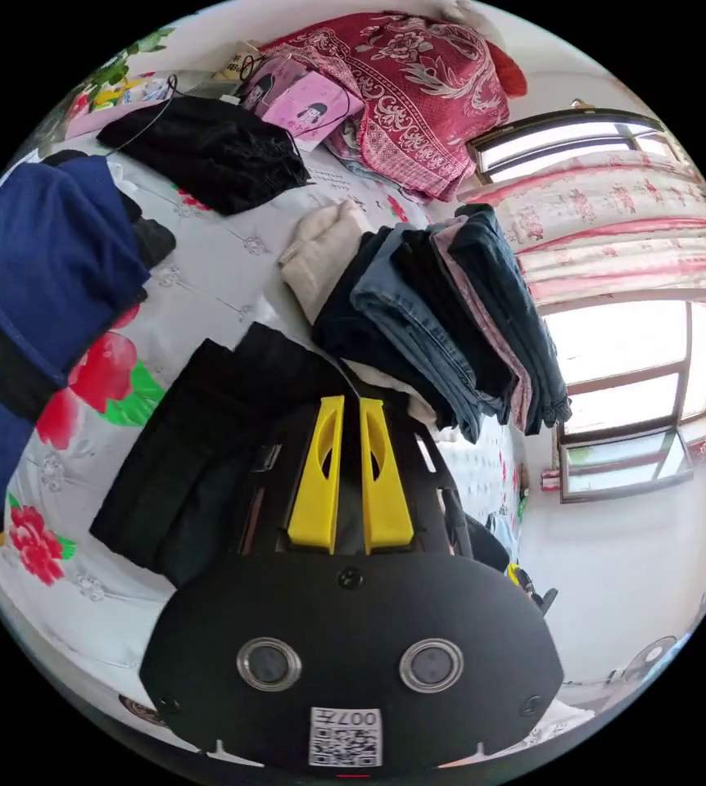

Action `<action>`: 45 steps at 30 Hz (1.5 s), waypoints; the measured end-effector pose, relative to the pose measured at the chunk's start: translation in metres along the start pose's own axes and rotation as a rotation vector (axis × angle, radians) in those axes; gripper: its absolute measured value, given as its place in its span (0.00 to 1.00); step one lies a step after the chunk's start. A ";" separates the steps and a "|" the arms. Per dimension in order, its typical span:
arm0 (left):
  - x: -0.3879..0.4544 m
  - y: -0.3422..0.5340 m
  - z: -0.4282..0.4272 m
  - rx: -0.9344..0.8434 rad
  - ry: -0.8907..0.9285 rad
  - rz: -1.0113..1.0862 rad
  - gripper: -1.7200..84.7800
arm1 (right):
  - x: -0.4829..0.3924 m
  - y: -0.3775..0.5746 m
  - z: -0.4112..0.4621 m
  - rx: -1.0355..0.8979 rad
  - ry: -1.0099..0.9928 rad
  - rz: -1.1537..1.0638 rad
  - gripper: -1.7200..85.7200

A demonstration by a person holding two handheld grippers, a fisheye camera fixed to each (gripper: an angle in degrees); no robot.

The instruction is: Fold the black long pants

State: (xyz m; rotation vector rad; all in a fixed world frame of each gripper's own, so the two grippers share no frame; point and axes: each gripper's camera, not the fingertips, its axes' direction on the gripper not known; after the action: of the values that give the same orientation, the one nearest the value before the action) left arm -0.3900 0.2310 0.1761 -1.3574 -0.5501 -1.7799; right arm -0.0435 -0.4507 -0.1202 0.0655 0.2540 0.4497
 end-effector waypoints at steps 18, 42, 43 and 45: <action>-0.052 0.134 0.032 0.056 -0.177 -0.143 0.14 | 0.125 0.068 0.076 0.053 -0.052 0.275 0.11; -0.009 0.128 0.034 -0.078 -0.478 0.278 0.09 | 0.186 0.308 -0.062 0.013 0.005 0.451 0.04; -0.002 0.143 0.031 -0.089 -0.469 0.317 0.09 | 0.184 0.308 -0.063 0.025 0.013 0.439 0.04; 0.006 0.165 0.033 -0.123 -0.443 0.373 0.09 | 0.184 0.302 -0.057 0.028 0.013 0.414 0.04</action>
State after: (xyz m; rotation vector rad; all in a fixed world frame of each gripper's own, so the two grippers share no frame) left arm -0.2376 0.1587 0.1712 -1.8235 -0.3868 -1.2336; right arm -0.0258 -0.0987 -0.1818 0.1438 0.2600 0.8587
